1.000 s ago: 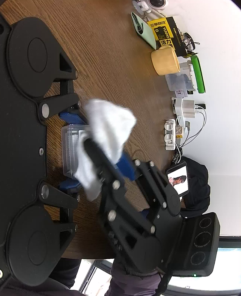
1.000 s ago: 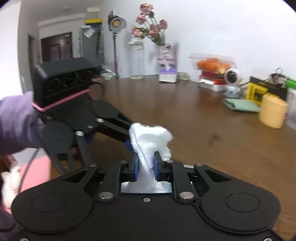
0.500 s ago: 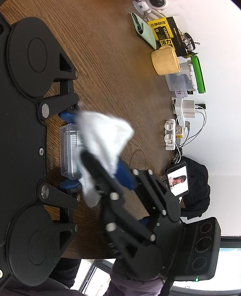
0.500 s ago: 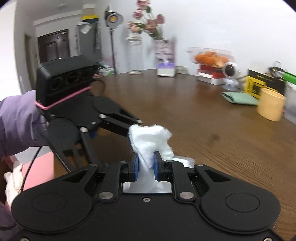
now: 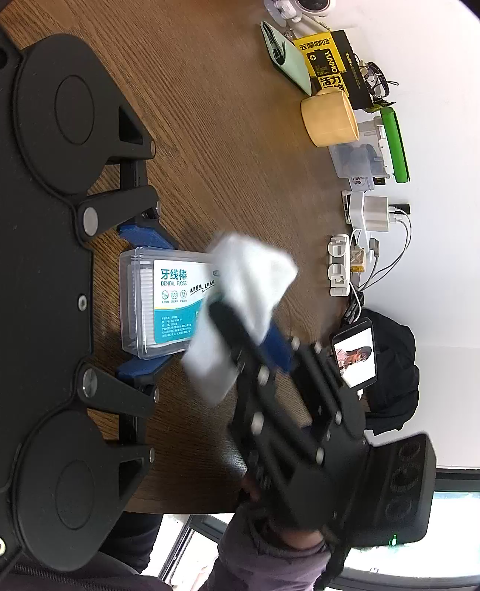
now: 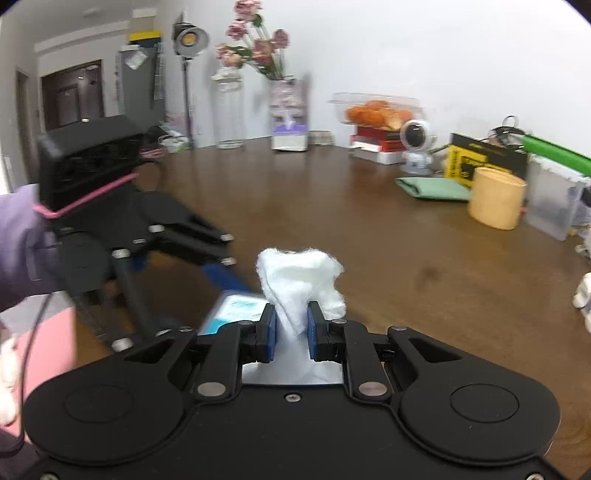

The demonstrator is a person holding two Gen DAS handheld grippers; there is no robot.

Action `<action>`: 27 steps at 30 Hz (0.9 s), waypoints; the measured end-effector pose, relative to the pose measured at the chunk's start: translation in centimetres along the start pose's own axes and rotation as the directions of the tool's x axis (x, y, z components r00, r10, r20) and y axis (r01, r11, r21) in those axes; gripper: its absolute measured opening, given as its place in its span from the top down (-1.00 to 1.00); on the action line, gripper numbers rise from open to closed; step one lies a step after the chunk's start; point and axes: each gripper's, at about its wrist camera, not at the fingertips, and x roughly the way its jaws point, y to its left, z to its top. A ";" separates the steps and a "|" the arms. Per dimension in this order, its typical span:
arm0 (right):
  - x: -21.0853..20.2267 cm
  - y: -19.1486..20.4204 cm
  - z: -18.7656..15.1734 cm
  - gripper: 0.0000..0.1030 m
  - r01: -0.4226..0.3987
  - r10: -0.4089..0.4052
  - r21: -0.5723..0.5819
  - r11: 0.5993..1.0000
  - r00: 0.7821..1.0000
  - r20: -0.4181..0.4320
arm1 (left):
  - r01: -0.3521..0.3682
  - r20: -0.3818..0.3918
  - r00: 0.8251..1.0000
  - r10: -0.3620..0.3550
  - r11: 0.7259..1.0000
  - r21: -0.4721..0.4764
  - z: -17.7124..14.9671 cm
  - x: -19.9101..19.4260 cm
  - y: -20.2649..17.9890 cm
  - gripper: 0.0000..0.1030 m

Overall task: Clean container
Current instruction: 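Wipe the box edge with the tissue in the right gripper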

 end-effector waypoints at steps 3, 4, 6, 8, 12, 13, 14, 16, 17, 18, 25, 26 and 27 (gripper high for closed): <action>0.2 1.3 0.1 0.66 -0.089 0.089 -0.007 0.996 0.996 -0.006 | 0.001 0.000 1.000 -0.001 1.000 0.001 0.0 0.0 0.0 -0.12; 0.5 1.8 0.2 0.66 -0.113 0.112 -0.015 0.994 0.994 -0.008 | 0.001 0.000 1.000 -0.001 1.000 0.002 0.0 0.1 0.0 -0.12; 1.2 2.3 0.6 0.66 -0.115 0.115 -0.034 0.993 0.993 -0.007 | 0.000 0.000 1.000 0.000 1.000 0.002 0.1 0.1 -0.1 -0.12; 1.8 2.2 1.0 0.66 -0.113 0.113 -0.030 0.993 0.994 -0.002 | 0.001 0.000 1.000 -0.001 1.000 0.003 0.0 0.1 0.0 -0.12; 2.2 1.3 1.2 0.66 -0.073 0.073 -0.012 0.997 0.997 0.007 | 0.002 0.000 1.000 -0.002 1.000 0.003 0.1 0.1 0.0 -0.12; 2.2 1.0 1.2 0.66 -0.053 0.053 -0.009 0.999 0.999 0.009 | 0.001 0.000 1.000 -0.001 1.000 0.003 0.1 0.1 0.0 -0.12; 2.2 0.7 1.2 0.66 -0.026 0.026 -0.009 1.000 1.000 0.011 | 0.001 0.000 1.000 -0.001 1.000 0.003 0.1 0.1 0.0 -0.12; 2.0 0.1 1.1 0.66 0.020 -0.020 -0.003 1.000 1.000 0.010 | 0.002 0.000 1.000 -0.002 1.000 0.004 0.1 0.1 0.0 -0.12; 1.8 -0.2 1.1 0.66 0.035 -0.035 0.006 0.999 0.999 0.009 | 0.002 0.000 1.000 -0.002 1.000 0.004 0.1 0.1 0.0 -0.12; 1.7 -0.5 1.0 0.66 0.048 -0.048 0.011 0.999 0.999 0.007 | 0.002 0.000 1.000 -0.002 1.000 0.004 0.1 0.1 0.0 -0.12; -0.1 -0.5 0.0 0.64 0.058 -0.058 0.014 0.998 0.998 -0.002 | 0.004 0.001 1.000 -0.004 1.000 0.002 0.1 0.1 0.1 -0.11; -0.2 -0.2 0.0 0.64 0.028 -0.028 0.014 1.000 1.000 -0.002 | 0.004 0.001 1.000 -0.004 1.000 0.001 0.1 0.1 0.1 -0.11; -0.2 0.0 0.1 0.64 -0.012 0.012 0.020 1.000 1.000 -0.004 | 0.004 0.001 1.000 -0.004 1.000 0.001 0.1 0.1 0.1 -0.11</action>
